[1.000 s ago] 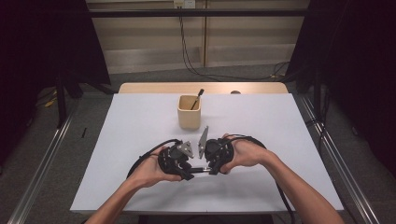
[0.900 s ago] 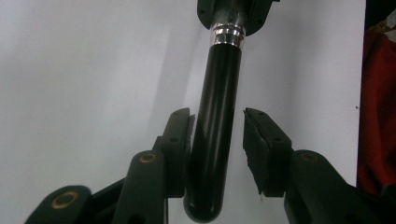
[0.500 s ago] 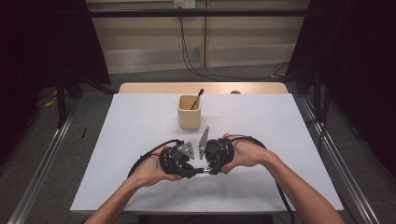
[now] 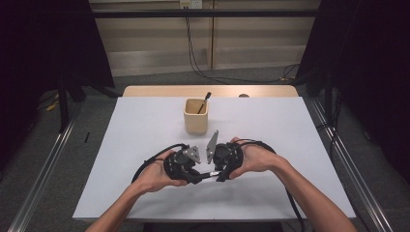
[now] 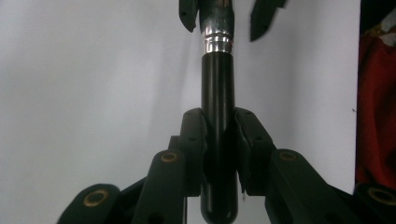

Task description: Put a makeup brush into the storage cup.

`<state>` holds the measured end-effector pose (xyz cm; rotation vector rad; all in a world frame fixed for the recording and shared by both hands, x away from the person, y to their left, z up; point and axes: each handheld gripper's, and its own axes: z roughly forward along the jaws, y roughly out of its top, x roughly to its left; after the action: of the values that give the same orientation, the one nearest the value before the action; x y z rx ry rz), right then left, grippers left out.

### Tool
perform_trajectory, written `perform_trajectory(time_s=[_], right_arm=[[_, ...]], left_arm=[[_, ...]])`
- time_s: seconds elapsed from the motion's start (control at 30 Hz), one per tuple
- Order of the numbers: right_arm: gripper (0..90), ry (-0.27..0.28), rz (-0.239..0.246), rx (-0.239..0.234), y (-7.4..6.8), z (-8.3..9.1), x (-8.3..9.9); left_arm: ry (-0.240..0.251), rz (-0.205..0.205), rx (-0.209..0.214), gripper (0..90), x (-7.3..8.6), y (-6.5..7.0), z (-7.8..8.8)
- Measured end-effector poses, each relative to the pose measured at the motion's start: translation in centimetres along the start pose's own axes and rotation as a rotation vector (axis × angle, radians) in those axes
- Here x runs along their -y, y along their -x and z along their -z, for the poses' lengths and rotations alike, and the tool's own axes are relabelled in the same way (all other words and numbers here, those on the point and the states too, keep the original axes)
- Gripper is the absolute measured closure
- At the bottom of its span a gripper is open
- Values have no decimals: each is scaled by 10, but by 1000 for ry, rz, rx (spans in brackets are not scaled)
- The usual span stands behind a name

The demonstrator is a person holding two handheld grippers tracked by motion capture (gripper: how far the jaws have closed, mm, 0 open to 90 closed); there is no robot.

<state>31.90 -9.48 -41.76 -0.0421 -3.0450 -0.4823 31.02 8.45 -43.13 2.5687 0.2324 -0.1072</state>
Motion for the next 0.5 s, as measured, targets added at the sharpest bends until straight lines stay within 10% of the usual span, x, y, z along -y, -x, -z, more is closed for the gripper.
perform_trajectory(time_s=[0.5], right_arm=[[168,104,-107,68,4,5,12]], left_arm=[[13,22,-14,748,6,0,5]])
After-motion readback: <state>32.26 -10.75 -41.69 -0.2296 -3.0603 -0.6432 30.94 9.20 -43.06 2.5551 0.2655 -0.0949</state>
